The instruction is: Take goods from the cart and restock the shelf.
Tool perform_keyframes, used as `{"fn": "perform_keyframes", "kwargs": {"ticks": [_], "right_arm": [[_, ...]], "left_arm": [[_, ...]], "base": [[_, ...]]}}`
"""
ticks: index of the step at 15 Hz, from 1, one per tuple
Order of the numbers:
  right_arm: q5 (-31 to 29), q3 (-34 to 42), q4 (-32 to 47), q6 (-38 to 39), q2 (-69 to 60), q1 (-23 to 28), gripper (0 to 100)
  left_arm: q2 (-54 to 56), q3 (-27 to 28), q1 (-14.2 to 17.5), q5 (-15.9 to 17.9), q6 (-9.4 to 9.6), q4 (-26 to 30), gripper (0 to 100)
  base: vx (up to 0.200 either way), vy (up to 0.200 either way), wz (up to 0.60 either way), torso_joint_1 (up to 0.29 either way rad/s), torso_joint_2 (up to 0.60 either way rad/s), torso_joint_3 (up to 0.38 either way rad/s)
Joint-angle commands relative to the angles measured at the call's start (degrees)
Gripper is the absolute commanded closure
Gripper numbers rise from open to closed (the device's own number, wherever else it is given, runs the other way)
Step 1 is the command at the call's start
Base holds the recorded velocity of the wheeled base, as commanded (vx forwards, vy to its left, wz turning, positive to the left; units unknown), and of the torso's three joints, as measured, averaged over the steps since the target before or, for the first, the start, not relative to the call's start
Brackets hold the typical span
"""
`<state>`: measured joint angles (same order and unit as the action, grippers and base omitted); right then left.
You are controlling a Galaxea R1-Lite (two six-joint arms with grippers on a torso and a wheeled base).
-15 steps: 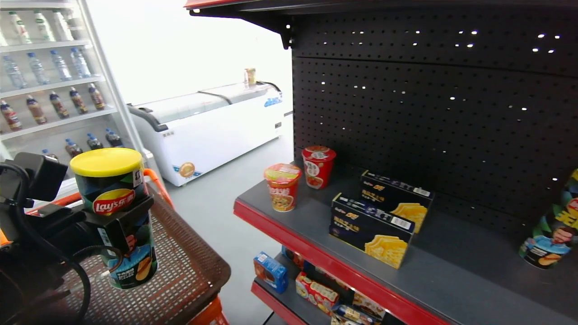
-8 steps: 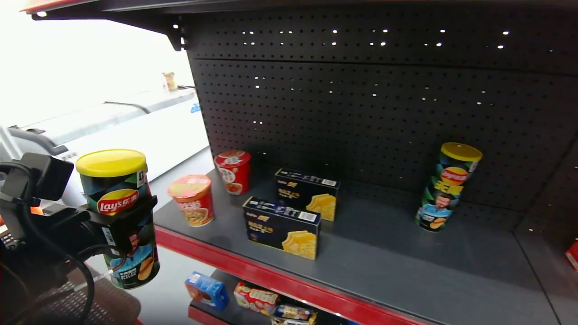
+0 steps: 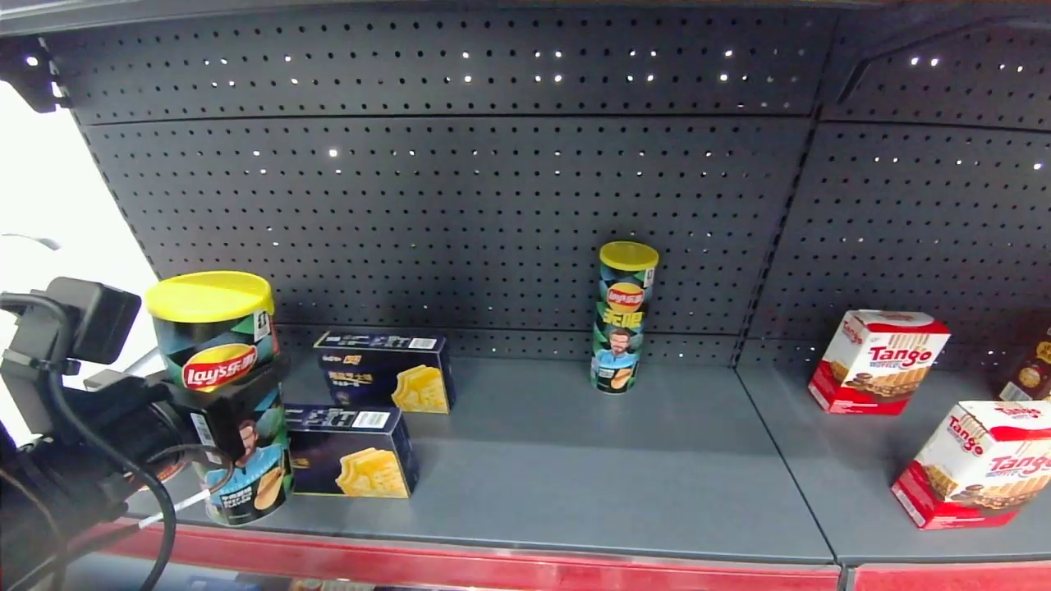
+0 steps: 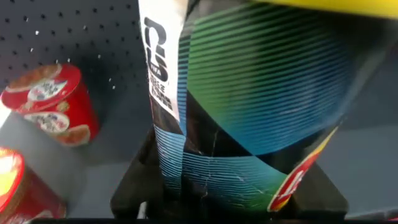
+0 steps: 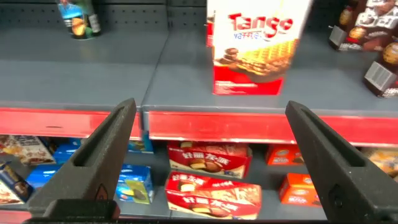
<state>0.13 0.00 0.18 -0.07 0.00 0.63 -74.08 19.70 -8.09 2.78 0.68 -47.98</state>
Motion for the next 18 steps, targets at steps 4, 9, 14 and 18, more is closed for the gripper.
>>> {"fn": "perform_keyframes", "kwargs": {"ticks": [4, 9, 14, 18], "right_arm": [[0.04, 0.00, -0.01, -0.01, 0.00, -0.02, 0], [0.04, 0.00, -0.01, -0.01, 0.00, -0.02, 0], [0.04, 0.00, -0.01, -0.01, 0.00, -0.02, 0], [0.04, 0.00, -0.01, -0.01, 0.00, -0.02, 0]], "left_arm": [[2.28, 7.11, -0.87, 0.12, 0.20, 2.02, 100], [17.22, 9.04, -5.35, -0.14, 0.28, 22.49, 100], [25.74, 5.70, -5.35, -1.99, 0.37, 28.03, 100], [30.05, 3.68, -8.25, -1.64, 0.46, 28.21, 100]], "base": [[0.000, 0.000, 0.00, 0.000, 0.00, 0.000], [0.000, 0.000, 0.00, 0.000, 0.00, 0.000], [0.000, 0.000, 0.00, 0.000, 0.00, 0.000], [0.000, 0.000, 0.00, 0.000, 0.00, 0.000]]}}
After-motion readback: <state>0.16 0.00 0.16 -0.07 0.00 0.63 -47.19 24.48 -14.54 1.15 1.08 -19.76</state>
